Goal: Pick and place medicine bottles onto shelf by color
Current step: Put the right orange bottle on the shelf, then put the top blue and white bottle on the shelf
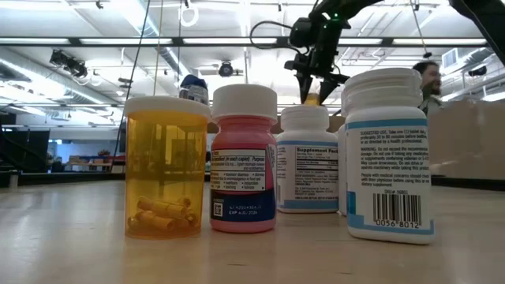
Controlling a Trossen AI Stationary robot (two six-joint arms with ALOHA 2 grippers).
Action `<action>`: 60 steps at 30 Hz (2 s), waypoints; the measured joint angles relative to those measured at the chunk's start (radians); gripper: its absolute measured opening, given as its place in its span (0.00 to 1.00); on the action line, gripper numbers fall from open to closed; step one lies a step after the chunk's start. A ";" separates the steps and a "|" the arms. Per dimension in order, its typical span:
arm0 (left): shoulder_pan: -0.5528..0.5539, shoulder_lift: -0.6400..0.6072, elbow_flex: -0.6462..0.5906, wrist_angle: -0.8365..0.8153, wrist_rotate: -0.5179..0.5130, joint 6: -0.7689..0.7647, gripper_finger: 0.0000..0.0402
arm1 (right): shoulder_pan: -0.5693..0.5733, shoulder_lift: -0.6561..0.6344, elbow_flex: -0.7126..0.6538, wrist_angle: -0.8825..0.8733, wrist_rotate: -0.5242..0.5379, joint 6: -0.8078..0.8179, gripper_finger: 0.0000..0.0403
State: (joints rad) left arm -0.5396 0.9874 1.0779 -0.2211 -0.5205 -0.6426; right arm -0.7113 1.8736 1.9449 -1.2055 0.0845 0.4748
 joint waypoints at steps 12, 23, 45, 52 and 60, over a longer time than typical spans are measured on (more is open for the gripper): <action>0.000 0.000 0.000 -0.001 0.000 -0.006 0.04 | 0.007 0.001 -0.077 0.028 -0.013 -0.003 0.59; 0.000 0.000 0.000 -0.001 0.000 -0.006 0.05 | 0.000 0.001 -0.076 0.027 -0.012 -0.009 0.61; -0.001 0.000 0.000 -0.002 0.000 0.030 0.06 | 0.060 -0.002 0.178 -0.231 -0.011 -0.055 0.76; 0.000 0.000 0.000 -0.001 0.000 0.075 0.10 | 0.251 -0.002 0.271 -0.326 -0.039 0.046 0.76; 0.000 0.000 0.000 -0.001 0.000 0.087 0.14 | 0.583 -0.001 0.276 -0.336 -0.081 0.237 0.76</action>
State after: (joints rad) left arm -0.5400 0.9877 1.0779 -0.2222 -0.5205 -0.5552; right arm -0.1282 1.8725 2.2208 -1.5417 0.0030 0.7116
